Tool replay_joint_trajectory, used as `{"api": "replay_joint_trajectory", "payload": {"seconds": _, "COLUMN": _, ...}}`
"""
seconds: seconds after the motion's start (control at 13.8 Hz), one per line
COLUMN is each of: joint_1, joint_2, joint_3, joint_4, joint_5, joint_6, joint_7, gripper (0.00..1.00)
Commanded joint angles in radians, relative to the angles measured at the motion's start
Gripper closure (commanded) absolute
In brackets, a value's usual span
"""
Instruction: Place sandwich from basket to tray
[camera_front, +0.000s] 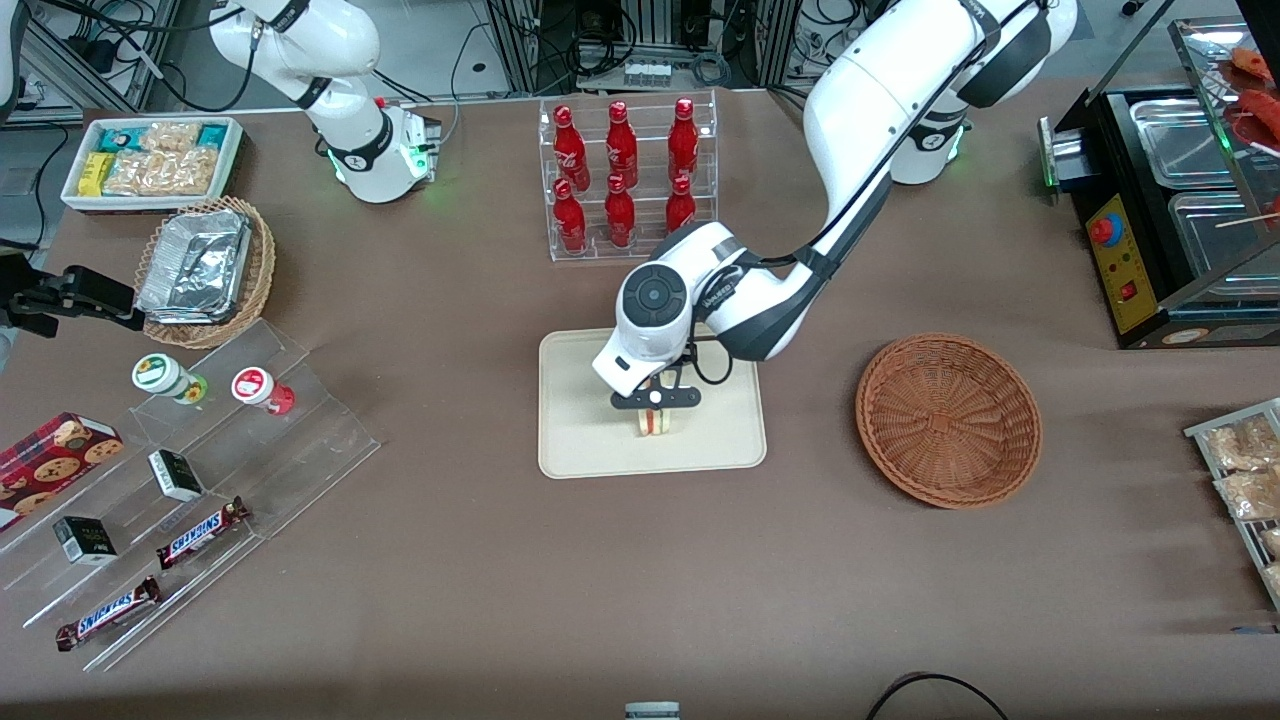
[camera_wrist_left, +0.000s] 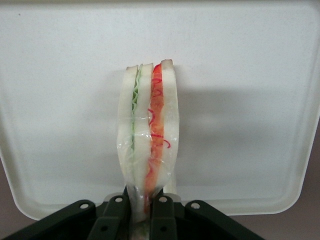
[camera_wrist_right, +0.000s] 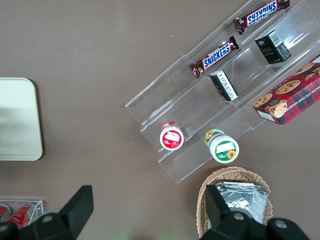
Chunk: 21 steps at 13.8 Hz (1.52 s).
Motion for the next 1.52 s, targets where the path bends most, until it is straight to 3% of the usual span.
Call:
{"api": "replay_joint_trajectory", "payload": {"seconds": 0.0, "joint_1": -0.023, "joint_2": 0.022, "joint_3": 0.012, "joint_4": 0.033, "joint_5": 0.032, "joint_6": 0.000, "joint_7": -0.033, "gripper": 1.00}}
{"api": "replay_joint_trajectory", "payload": {"seconds": 0.14, "joint_1": -0.029, "joint_2": 0.033, "joint_3": 0.012, "joint_4": 0.033, "joint_5": 0.069, "joint_6": 0.002, "joint_7": -0.080, "gripper": 1.00}}
{"api": "replay_joint_trajectory", "payload": {"seconds": 0.43, "joint_1": -0.029, "joint_2": 0.041, "joint_3": 0.013, "joint_4": 0.032, "joint_5": 0.072, "joint_6": 0.031, "joint_7": -0.114, "gripper": 1.00}}
{"api": "replay_joint_trajectory", "payload": {"seconds": 0.51, "joint_1": -0.029, "joint_2": 0.041, "joint_3": 0.012, "joint_4": 0.032, "joint_5": 0.071, "joint_6": 0.033, "joint_7": -0.114, "gripper": 0.95}}
{"api": "replay_joint_trajectory", "payload": {"seconds": 0.58, "joint_1": -0.029, "joint_2": 0.047, "joint_3": 0.013, "joint_4": 0.032, "joint_5": 0.071, "joint_6": 0.033, "joint_7": -0.115, "gripper": 0.44}}
{"api": "replay_joint_trajectory", "payload": {"seconds": 0.65, "joint_1": -0.029, "joint_2": 0.047, "joint_3": 0.013, "joint_4": 0.032, "joint_5": 0.071, "joint_6": 0.033, "joint_7": -0.109, "gripper": 0.00}}
{"api": "replay_joint_trajectory", "payload": {"seconds": 1.09, "joint_1": -0.015, "joint_2": 0.000, "joint_3": 0.012, "joint_4": 0.035, "joint_5": 0.062, "joint_6": -0.001, "joint_7": -0.114, "gripper": 0.00}}
{"api": "replay_joint_trajectory", "payload": {"seconds": 1.45, "joint_1": -0.015, "joint_2": -0.054, "joint_3": 0.006, "joint_4": 0.217, "joint_5": 0.052, "joint_6": -0.291, "joint_7": -0.096, "gripper": 0.00}}
